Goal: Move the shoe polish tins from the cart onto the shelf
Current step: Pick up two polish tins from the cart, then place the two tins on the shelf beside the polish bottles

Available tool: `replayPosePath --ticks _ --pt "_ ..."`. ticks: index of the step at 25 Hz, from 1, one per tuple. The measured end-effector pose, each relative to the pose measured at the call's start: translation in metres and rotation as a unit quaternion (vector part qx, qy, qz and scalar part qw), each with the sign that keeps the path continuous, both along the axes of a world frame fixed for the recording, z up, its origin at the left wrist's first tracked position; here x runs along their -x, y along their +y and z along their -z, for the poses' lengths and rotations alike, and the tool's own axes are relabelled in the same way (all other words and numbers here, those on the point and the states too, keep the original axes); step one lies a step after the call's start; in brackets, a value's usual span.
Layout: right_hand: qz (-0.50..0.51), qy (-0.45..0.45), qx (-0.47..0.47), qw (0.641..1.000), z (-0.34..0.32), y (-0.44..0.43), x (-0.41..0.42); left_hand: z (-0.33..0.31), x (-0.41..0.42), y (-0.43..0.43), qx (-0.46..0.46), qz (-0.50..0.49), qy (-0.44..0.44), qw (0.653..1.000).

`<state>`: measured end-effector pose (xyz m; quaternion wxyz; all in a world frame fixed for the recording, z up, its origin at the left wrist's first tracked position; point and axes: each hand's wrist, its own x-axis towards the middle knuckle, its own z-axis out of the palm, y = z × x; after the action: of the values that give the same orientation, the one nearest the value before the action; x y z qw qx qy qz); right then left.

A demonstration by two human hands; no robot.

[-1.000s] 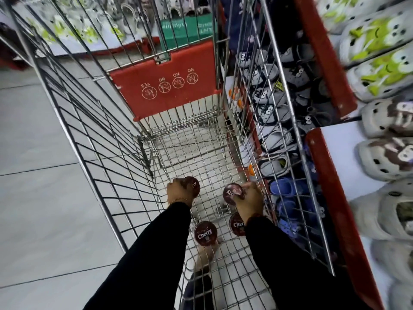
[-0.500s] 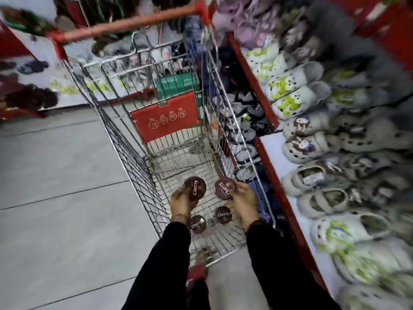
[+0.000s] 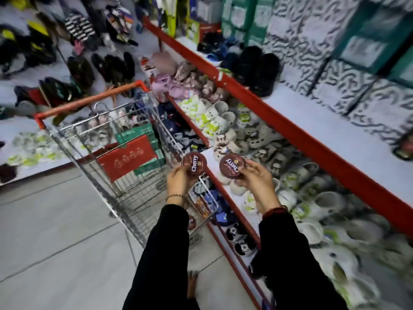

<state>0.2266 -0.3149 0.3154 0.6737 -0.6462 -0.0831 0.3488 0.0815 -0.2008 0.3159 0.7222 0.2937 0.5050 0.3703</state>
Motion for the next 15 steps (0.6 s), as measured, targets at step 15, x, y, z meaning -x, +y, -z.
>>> replayPosePath --ticks 15 --pt "0.293 -0.144 -0.067 0.943 -0.151 -0.257 -0.085 -0.157 -0.193 -0.173 -0.134 0.410 -0.114 0.895"
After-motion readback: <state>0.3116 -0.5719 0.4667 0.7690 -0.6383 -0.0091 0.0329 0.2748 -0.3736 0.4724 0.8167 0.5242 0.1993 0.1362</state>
